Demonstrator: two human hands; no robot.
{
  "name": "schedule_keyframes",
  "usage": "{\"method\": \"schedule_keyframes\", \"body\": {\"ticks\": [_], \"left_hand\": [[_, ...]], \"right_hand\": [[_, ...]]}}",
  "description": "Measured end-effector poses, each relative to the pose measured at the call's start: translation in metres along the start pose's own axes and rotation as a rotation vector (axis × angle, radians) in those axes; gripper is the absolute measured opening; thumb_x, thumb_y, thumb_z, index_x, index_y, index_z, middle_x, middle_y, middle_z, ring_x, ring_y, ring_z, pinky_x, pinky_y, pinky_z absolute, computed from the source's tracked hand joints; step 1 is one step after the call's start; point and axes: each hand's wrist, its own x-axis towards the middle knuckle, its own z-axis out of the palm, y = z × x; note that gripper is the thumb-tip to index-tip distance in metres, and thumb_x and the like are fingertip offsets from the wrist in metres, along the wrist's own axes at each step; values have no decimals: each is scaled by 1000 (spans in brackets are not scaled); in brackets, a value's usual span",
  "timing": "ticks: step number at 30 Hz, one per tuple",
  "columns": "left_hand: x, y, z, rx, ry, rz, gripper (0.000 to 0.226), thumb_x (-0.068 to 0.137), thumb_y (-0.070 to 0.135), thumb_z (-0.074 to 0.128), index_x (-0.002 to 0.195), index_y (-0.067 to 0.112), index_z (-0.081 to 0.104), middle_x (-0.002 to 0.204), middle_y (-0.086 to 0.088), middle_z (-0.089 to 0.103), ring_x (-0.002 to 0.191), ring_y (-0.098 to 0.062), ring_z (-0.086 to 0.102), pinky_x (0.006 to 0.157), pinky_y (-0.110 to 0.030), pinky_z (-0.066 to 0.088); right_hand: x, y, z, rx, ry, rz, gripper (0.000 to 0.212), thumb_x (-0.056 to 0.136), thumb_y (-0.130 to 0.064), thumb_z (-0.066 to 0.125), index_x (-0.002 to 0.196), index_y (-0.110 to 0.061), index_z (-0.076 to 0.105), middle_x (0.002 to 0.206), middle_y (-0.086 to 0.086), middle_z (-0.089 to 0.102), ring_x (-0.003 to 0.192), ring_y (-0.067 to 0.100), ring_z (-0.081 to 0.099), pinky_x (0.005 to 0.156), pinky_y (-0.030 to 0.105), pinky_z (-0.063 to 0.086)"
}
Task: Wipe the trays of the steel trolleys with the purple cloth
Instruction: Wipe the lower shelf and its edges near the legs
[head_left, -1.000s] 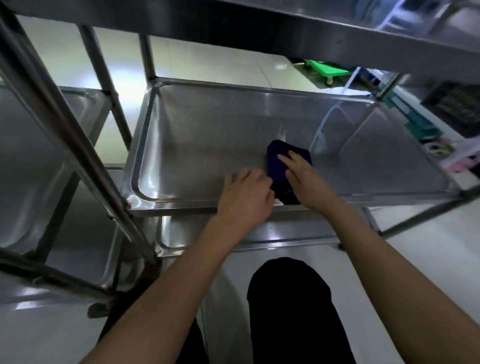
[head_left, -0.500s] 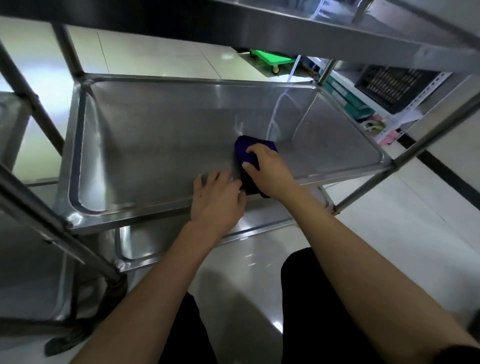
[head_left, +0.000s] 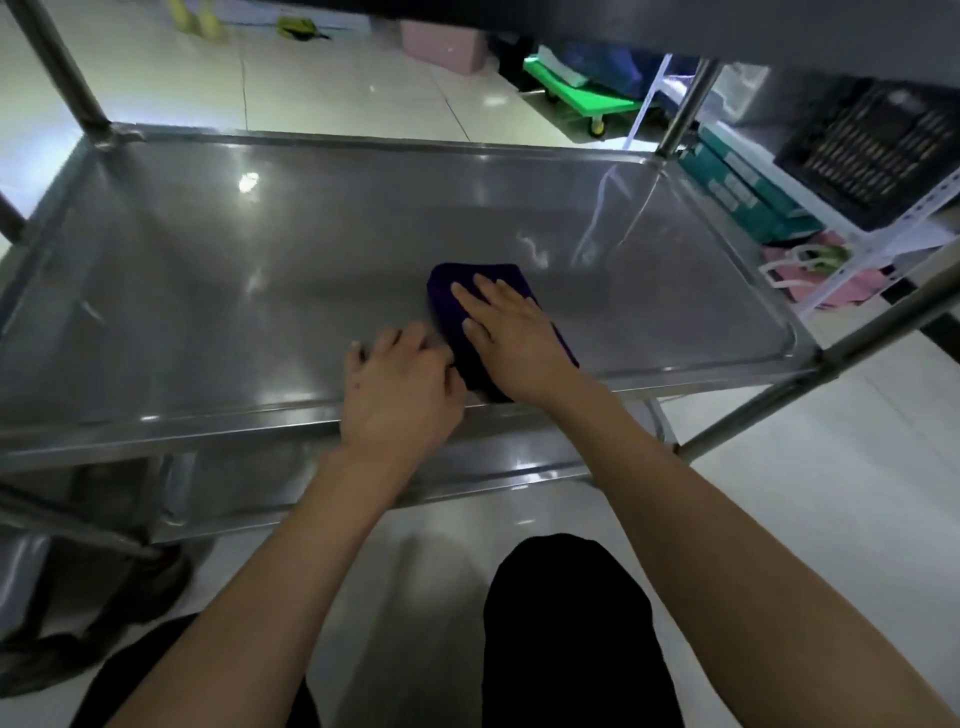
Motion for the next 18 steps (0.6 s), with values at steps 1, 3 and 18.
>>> {"method": "schedule_keyframes", "body": {"ticks": [1, 3, 18], "left_hand": [[1, 3, 0, -2, 9, -28, 28, 93, 36, 51, 109, 25, 72, 118, 3, 60, 112, -24, 54, 100, -49, 41], [4, 11, 0, -16, 11, -70, 26, 90, 34, 54, 107, 25, 73, 117, 1, 60, 112, -26, 54, 99, -48, 42], [33, 158, 36, 45, -47, -62, 32, 91, 29, 48, 116, 23, 68, 123, -1, 58, 117, -26, 51, 99, -50, 43]], "right_hand": [[-1, 6, -1, -8, -4, -15, 49, 108, -31, 28, 157, -29, 22, 165, 3, 19, 151, 25, 16, 120, 46, 12], [-5, 21, -4, -19, 0, -31, 49, 108, -31, 25, 157, -28, 20, 165, 4, 18, 151, 26, 15, 121, 46, 12], [-36, 156, -49, 4, 27, 25, 50, 108, -32, 22, 157, -25, 21, 164, 6, 19, 151, 29, 16, 122, 48, 13]]}}
